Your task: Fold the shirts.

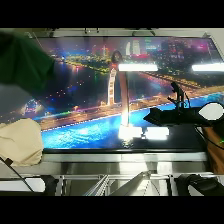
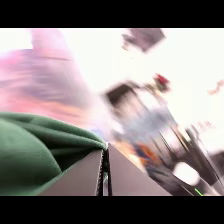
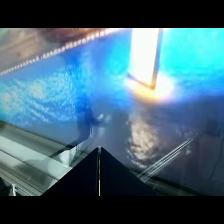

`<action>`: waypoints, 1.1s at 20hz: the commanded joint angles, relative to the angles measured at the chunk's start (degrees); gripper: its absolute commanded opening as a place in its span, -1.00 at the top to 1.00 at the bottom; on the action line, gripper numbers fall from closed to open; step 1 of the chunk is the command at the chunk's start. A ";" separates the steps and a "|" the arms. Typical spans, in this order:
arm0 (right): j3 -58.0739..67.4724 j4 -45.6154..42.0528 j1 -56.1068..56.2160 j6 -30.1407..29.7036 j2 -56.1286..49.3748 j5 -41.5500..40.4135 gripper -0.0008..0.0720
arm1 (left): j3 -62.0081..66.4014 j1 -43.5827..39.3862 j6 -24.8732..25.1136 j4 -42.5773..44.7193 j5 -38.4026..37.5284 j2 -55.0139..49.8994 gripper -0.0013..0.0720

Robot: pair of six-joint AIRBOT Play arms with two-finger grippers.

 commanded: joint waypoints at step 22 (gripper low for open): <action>-0.07 -26.03 -12.59 -1.81 -1.31 15.30 -0.45 | -16.24 -27.91 -12.15 48.65 -6.21 -6.67 -0.94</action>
